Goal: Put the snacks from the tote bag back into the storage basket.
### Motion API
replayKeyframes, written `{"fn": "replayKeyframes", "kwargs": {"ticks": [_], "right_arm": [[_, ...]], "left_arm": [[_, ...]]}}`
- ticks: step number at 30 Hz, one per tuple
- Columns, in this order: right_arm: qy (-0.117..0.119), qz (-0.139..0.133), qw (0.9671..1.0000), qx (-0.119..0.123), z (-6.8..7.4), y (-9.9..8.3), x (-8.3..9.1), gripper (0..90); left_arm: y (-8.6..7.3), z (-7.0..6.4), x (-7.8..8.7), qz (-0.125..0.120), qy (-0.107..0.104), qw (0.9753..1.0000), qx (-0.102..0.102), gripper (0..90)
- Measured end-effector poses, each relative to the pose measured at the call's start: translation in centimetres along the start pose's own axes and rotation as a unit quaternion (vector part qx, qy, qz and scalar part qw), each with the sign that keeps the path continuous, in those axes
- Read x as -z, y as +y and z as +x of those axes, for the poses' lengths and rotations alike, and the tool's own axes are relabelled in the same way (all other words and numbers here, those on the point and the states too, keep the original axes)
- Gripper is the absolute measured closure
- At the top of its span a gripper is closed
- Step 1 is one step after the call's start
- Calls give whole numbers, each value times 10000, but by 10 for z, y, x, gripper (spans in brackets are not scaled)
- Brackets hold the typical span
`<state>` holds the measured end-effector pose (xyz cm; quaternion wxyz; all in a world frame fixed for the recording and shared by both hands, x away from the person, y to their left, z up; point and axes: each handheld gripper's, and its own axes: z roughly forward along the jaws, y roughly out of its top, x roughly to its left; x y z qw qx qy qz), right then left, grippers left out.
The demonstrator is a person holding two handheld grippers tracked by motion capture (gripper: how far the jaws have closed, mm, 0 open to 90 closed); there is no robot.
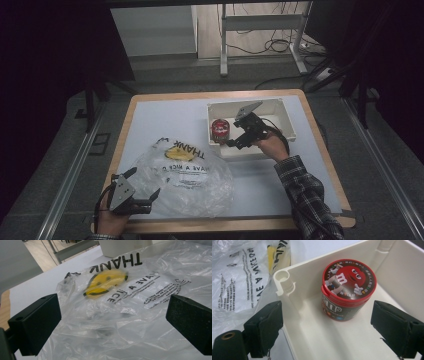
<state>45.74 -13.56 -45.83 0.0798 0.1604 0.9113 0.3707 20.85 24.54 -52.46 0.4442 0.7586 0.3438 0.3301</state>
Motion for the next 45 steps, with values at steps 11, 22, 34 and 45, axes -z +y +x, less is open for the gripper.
{"fn": "replayKeyframes", "kwargs": {"ticks": [11, 22, 34, 45], "right_arm": [[-35, -158, 9999, 3, 4, -5, 6, 106], [-52, -243, 9997, -15, 11, -10, 12, 105], [-13, -292, 9994, -175, 20, -16, 15, 89], [-29, -360, 9992, -146, 28, -19, 18, 90]], "left_arm": [[0, 0, 0, -28, 26, 10000, 32, 0], [0, 1, 1, -30, 30, 10000, 14, 0], [0, 1, 1, -35, 31, 10000, 22, 0], [0, 1, 2, -48, 38, 10000, 32, 0]]}}
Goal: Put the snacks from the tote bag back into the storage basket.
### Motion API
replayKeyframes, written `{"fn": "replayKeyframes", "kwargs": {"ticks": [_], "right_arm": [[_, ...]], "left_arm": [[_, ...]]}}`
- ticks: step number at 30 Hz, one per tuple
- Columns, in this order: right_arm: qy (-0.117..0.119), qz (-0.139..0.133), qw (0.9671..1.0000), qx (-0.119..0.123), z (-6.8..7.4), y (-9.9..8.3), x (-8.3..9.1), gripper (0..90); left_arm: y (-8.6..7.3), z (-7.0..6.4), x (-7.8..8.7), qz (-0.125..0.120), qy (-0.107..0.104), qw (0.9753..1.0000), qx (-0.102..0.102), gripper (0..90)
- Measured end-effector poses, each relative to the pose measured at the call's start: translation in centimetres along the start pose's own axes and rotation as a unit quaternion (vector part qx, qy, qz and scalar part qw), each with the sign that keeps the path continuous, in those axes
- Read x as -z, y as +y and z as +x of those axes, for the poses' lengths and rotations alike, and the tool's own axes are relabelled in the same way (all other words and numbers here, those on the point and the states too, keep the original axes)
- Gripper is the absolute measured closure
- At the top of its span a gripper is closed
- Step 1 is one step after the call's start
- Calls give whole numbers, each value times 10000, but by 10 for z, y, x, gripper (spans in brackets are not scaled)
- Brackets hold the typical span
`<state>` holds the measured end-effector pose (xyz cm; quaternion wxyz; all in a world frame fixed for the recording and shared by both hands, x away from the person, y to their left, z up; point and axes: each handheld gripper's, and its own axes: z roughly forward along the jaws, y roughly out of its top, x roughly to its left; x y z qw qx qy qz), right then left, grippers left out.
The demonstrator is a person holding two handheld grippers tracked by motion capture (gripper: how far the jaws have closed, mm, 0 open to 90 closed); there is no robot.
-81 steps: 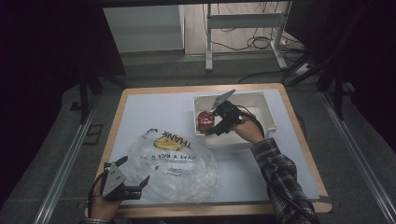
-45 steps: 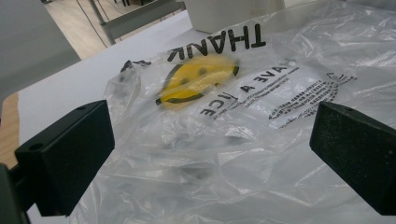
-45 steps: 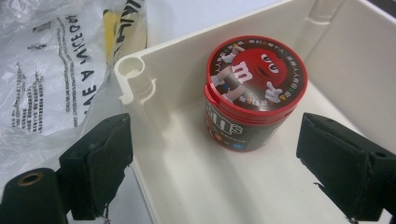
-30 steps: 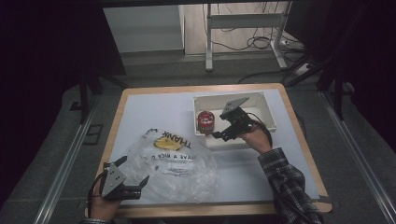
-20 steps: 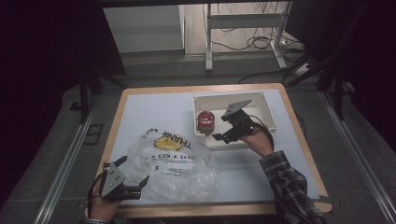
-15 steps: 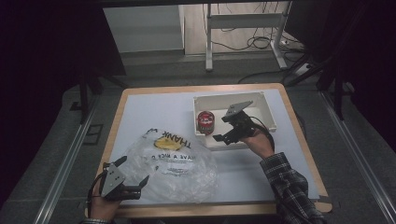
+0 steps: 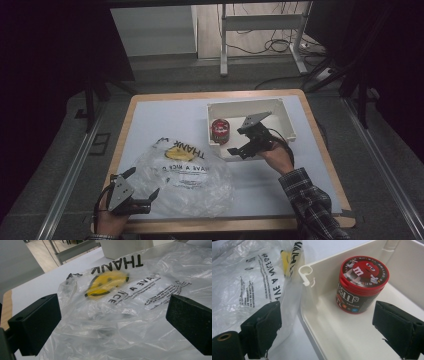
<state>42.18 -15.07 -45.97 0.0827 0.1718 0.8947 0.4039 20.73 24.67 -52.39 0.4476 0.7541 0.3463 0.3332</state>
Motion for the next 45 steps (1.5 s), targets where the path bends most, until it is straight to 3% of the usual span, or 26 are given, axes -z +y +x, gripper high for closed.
{"fn": "replayKeyframes", "kwargs": {"ticks": [8, 35, 45], "right_arm": [[-23, -177, 9996, -197, 3, -6, 10, 80], [-172, -315, 9993, -39, 23, -21, 26, 78], [-175, -374, 9991, -81, 29, -27, 27, 72]], "left_arm": [[0, -1, 0, 10, -8, 10000, -10, 0], [0, -1, -1, 21, -9, 10000, -23, 0], [1, -1, -1, 11, -23, 10000, 19, 0]]}}
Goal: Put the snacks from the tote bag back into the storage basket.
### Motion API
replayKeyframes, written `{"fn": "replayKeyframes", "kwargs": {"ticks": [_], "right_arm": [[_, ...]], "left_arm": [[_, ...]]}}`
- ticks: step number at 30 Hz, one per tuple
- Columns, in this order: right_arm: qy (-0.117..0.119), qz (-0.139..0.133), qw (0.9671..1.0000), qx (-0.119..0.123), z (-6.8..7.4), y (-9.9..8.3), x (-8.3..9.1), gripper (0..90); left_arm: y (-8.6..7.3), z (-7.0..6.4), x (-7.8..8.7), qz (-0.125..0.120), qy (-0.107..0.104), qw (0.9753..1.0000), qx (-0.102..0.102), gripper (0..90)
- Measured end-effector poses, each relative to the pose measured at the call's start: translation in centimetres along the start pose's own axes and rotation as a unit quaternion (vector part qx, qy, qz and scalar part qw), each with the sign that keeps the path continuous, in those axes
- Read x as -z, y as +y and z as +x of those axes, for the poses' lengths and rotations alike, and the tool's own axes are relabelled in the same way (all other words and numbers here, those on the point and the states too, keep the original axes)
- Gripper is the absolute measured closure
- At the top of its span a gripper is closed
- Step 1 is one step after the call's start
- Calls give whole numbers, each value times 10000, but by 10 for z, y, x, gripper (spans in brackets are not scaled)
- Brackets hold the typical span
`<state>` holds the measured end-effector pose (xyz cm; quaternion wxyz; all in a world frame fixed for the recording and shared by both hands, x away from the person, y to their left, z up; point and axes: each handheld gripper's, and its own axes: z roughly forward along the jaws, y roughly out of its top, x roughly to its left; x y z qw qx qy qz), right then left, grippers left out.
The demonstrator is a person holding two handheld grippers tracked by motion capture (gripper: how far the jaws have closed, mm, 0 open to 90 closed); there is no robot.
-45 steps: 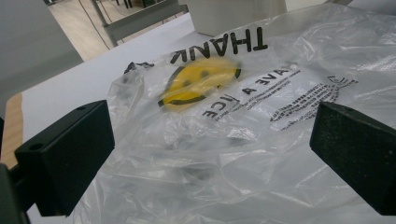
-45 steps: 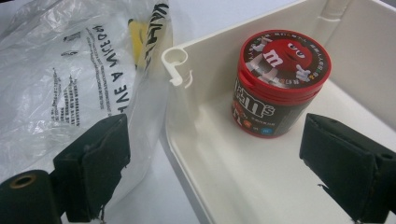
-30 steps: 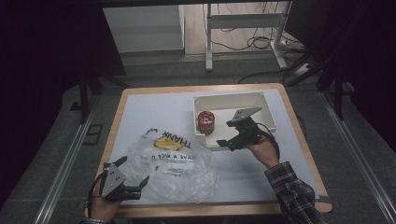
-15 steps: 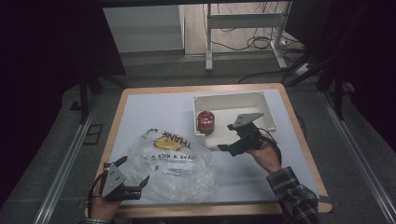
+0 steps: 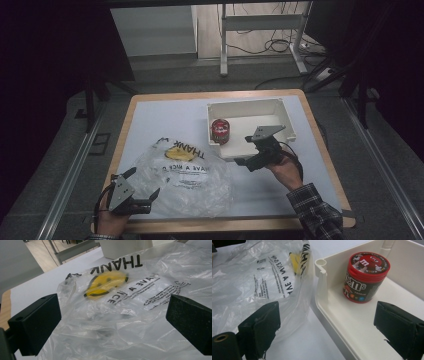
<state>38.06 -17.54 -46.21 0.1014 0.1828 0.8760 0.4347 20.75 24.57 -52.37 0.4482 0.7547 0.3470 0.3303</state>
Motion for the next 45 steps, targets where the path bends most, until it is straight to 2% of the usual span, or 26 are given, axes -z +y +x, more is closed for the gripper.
{"fn": "replayKeyframes", "kwargs": {"ticks": [15, 34, 45], "right_arm": [[-32, -8, 10000, -15, 9, -10, 4, 71], [-51, -334, 9994, -73, 18, -19, 20, 67], [-105, -492, 9986, -144, 19, -30, 34, 66]], "left_arm": [[0, 0, 0, -15, -3, 10000, 46, 0], [1, 1, 0, -87, -63, 9997, 212, 0], [1, 1, 0, -74, -42, 9998, 195, 0]]}}
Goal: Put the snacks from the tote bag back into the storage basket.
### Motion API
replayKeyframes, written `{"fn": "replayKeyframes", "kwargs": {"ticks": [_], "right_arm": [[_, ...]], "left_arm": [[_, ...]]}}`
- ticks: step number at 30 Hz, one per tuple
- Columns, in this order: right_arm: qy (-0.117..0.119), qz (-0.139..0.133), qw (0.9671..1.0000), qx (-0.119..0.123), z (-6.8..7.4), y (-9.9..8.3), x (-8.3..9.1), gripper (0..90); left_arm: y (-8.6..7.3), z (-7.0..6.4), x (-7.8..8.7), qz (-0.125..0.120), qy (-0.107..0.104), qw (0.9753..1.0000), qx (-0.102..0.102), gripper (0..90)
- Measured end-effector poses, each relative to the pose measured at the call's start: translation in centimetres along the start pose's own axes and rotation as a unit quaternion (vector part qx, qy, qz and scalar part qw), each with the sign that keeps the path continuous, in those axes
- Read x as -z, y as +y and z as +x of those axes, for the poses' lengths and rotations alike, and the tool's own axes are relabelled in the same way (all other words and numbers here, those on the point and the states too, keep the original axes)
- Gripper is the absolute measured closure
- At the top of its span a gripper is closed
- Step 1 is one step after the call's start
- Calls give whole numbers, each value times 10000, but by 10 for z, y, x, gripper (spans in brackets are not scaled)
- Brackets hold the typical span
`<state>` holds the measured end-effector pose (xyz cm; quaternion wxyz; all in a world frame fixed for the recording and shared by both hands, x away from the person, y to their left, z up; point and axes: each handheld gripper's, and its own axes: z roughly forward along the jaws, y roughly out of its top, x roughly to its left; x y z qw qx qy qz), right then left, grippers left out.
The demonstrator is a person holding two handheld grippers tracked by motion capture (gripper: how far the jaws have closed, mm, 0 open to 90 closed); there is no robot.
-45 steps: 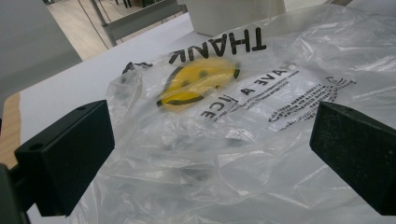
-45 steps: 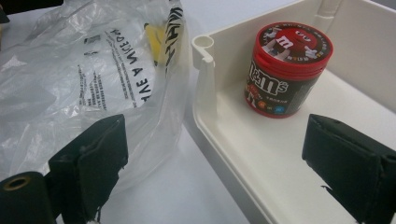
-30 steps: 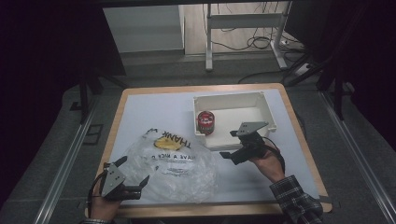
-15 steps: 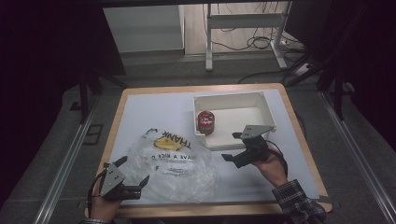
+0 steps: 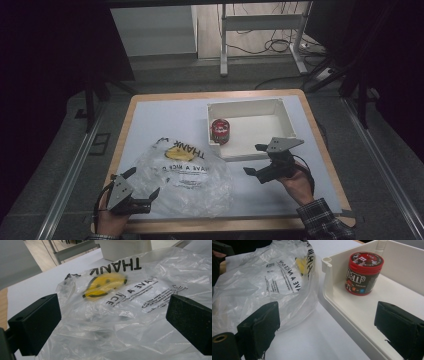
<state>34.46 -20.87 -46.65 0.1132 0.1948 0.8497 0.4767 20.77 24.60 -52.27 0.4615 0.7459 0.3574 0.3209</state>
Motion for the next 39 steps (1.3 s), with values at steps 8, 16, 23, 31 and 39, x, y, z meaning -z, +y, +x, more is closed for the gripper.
{"fn": "replayKeyframes", "kwargs": {"ticks": [8, 16, 23, 31, 39], "right_arm": [[-90, -81, 9999, -63, -1, -9, 11, 66], [-138, -85, 9998, -134, -1, -18, 19, 66], [-222, -106, 9995, -201, -3, -26, 28, 66], [-291, -8, 9989, -360, -5, -40, 38, 66], [-321, 121, 9985, -435, -6, -48, 43, 66]], "left_arm": [[0, 0, 0, 3, 12, 10000, -7, 0], [0, -1, -1, 39, 22, 10000, -49, 0], [0, -1, 0, 42, 34, 10000, -57, 0], [0, -1, -1, 62, 54, 9999, -95, 0], [0, -1, -1, 60, 51, 9999, -92, 0]]}}
